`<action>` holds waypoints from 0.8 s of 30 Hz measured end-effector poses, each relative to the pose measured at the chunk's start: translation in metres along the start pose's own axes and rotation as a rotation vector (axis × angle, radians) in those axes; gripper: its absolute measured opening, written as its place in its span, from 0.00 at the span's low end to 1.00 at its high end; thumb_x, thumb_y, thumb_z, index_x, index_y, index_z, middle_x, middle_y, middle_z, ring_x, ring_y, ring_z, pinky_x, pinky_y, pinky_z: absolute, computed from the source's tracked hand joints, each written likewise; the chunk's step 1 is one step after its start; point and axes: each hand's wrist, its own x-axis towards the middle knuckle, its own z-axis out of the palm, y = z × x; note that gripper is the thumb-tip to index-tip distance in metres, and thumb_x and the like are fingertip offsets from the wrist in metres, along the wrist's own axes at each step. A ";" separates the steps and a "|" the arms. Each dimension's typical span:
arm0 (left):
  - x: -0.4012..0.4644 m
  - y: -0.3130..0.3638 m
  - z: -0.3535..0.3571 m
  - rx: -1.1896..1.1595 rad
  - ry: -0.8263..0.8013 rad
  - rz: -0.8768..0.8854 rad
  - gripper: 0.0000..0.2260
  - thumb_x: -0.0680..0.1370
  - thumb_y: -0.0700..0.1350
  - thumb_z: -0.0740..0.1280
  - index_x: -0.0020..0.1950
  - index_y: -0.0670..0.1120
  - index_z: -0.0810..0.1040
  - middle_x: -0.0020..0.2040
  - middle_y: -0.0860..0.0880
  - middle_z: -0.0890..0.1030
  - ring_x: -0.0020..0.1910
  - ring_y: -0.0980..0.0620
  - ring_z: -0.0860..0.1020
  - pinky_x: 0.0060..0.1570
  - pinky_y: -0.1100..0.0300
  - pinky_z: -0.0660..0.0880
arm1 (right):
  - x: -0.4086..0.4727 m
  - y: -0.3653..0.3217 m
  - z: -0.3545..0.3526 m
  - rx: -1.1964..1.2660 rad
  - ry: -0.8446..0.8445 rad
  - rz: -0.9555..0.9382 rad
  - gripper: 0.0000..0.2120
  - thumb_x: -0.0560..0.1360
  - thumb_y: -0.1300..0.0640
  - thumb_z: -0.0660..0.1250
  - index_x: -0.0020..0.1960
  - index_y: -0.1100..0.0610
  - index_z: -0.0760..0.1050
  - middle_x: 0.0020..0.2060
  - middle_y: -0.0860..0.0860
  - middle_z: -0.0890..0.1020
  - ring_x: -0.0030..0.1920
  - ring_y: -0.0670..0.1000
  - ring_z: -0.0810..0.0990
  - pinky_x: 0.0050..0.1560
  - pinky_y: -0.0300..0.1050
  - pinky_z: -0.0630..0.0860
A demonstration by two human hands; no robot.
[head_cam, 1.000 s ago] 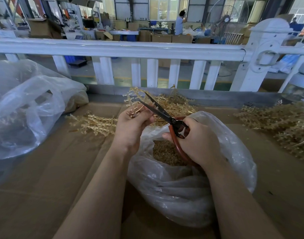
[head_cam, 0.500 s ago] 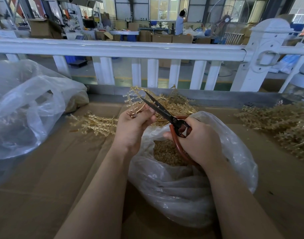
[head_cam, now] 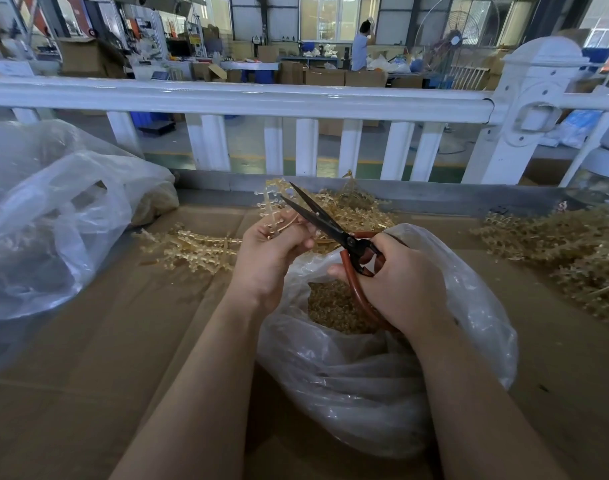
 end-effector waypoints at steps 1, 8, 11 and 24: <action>0.000 0.000 0.000 0.001 -0.002 0.001 0.14 0.75 0.29 0.66 0.39 0.45 0.83 0.37 0.48 0.81 0.37 0.52 0.77 0.47 0.60 0.77 | 0.000 0.000 0.000 -0.003 -0.002 -0.001 0.36 0.63 0.19 0.55 0.52 0.46 0.79 0.33 0.34 0.73 0.34 0.33 0.71 0.34 0.28 0.66; 0.000 -0.001 -0.001 -0.005 -0.001 0.004 0.13 0.75 0.28 0.65 0.39 0.44 0.82 0.37 0.48 0.81 0.37 0.52 0.77 0.47 0.59 0.77 | 0.000 0.002 0.001 -0.010 -0.004 -0.018 0.39 0.63 0.19 0.55 0.50 0.51 0.81 0.38 0.41 0.82 0.38 0.43 0.79 0.39 0.41 0.80; 0.000 -0.001 -0.001 -0.019 -0.006 0.006 0.12 0.75 0.29 0.66 0.40 0.43 0.82 0.37 0.46 0.82 0.38 0.51 0.78 0.46 0.59 0.78 | 0.000 0.002 0.002 -0.008 0.001 -0.020 0.39 0.63 0.19 0.55 0.50 0.50 0.81 0.38 0.41 0.82 0.37 0.42 0.79 0.38 0.39 0.79; 0.001 -0.002 -0.001 -0.004 0.078 0.018 0.06 0.80 0.39 0.65 0.46 0.42 0.82 0.36 0.46 0.84 0.35 0.52 0.81 0.44 0.59 0.80 | -0.001 0.003 0.001 -0.011 0.004 0.041 0.34 0.64 0.21 0.60 0.49 0.49 0.81 0.37 0.39 0.80 0.36 0.42 0.77 0.35 0.31 0.69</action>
